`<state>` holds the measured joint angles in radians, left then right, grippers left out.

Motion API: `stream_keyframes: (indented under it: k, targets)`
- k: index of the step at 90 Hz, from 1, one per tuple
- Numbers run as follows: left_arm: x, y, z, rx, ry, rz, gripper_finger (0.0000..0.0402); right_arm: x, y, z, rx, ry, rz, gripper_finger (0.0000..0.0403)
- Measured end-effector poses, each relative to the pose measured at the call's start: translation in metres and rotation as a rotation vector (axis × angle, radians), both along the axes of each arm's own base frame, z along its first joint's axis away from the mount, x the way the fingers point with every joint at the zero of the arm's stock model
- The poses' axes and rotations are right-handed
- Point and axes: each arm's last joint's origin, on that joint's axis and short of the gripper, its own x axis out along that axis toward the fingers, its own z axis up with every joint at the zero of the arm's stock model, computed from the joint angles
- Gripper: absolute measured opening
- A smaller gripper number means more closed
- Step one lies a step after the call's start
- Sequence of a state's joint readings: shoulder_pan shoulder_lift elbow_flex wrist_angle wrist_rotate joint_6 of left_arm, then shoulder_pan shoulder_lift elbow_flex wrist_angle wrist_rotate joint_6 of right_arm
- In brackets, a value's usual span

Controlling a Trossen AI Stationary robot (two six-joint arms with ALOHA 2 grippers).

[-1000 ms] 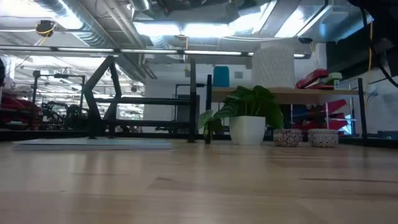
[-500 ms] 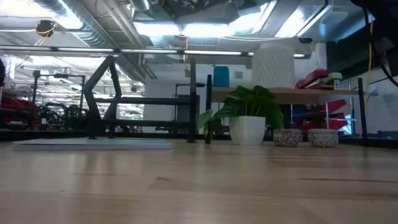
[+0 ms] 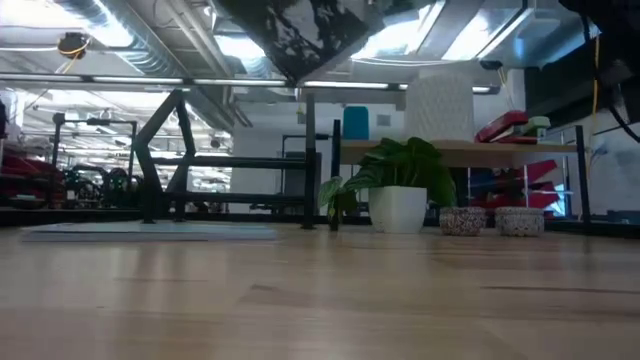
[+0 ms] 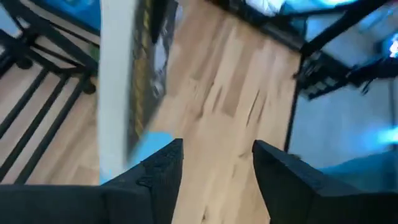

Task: Stock shelves
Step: Put the black book on the bookshelf

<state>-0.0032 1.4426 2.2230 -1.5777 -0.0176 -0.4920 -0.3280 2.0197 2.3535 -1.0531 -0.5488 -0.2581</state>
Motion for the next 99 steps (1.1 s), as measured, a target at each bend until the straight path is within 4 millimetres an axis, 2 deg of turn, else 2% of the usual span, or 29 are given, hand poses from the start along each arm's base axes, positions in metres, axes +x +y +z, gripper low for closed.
stream_keyframes:
  k: [17,27,35,45,54,65,80,88,99]
  targets:
    - [-0.030,-0.002,0.011,-0.027,-0.080,0.107,0.0174,-0.018,-0.037,0.001,0.043,0.013,-0.065,0.0032]
    - [-0.053,-0.001,0.017,0.026,-0.147,0.216,0.0174,-0.030,-0.050,0.014,0.060,-0.059,-0.072,0.0032]
    - [-0.056,0.000,0.014,0.067,-0.151,0.302,0.0174,-0.043,-0.058,0.027,0.064,-0.120,-0.082,0.0032]
    - [-0.041,0.000,-0.004,0.146,-0.083,0.411,0.0174,-0.061,-0.066,0.043,0.108,-0.184,-0.059,0.0032]
    - [-0.016,-0.003,-0.022,0.271,-0.066,0.426,0.0176,-0.077,-0.068,0.054,0.154,-0.232,0.002,0.0032]
    - [0.016,-0.008,-0.032,0.371,-0.200,0.397,0.0184,-0.088,-0.067,0.059,0.236,-0.256,0.098,0.0032]
    - [0.059,-0.013,-0.046,0.472,-0.401,0.331,0.0203,-0.091,-0.066,0.061,0.291,-0.278,0.177,0.0032]
    - [0.072,-0.012,-0.051,0.510,-0.504,0.349,0.0220,-0.092,-0.065,0.063,0.288,-0.286,0.184,0.0032]
    - [0.082,-0.010,-0.065,0.520,-0.541,0.384,0.0241,-0.092,-0.065,0.064,0.291,-0.292,0.187,0.0032]
